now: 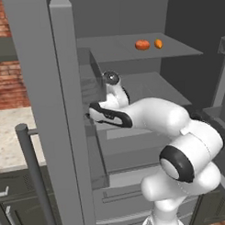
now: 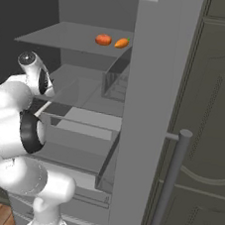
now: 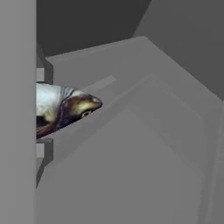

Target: Gather the squash and carrot from the fridge and place them on a tray on the dining counter. Then gather the fish and chicken drumstick from the fridge and place them on the other tray.

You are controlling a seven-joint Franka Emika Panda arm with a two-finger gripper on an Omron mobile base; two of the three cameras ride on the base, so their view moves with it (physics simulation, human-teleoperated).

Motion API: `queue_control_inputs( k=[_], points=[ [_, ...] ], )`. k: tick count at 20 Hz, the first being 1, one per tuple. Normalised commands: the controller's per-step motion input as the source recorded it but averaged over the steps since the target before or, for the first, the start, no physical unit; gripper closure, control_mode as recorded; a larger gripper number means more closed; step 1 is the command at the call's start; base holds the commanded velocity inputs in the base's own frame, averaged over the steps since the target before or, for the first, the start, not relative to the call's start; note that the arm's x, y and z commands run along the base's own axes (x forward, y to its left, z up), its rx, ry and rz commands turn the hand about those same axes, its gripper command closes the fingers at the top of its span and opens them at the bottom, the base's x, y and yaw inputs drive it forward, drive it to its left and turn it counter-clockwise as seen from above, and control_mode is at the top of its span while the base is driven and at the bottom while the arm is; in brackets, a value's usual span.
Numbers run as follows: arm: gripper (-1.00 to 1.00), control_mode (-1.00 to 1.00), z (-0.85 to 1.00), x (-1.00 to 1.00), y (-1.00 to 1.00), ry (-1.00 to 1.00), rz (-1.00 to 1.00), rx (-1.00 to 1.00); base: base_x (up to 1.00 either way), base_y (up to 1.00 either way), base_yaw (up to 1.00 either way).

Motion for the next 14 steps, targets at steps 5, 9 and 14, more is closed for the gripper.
queue_control_inputs(
  k=[5,9,14],
  points=[
    [1.00,-1.00,0.39,-0.61,-0.28,-0.06,0.00,0.25,0.00,0.00,0.00],
    [1.00,-1.00,0.31,-0.57,-0.34,-0.04,0.00,0.25,0.00,0.00,0.00],
    [1.00,-1.00,0.38,-0.62,-0.27,-0.01,0.00,0.29,0.00,0.00,0.00]
  ],
)
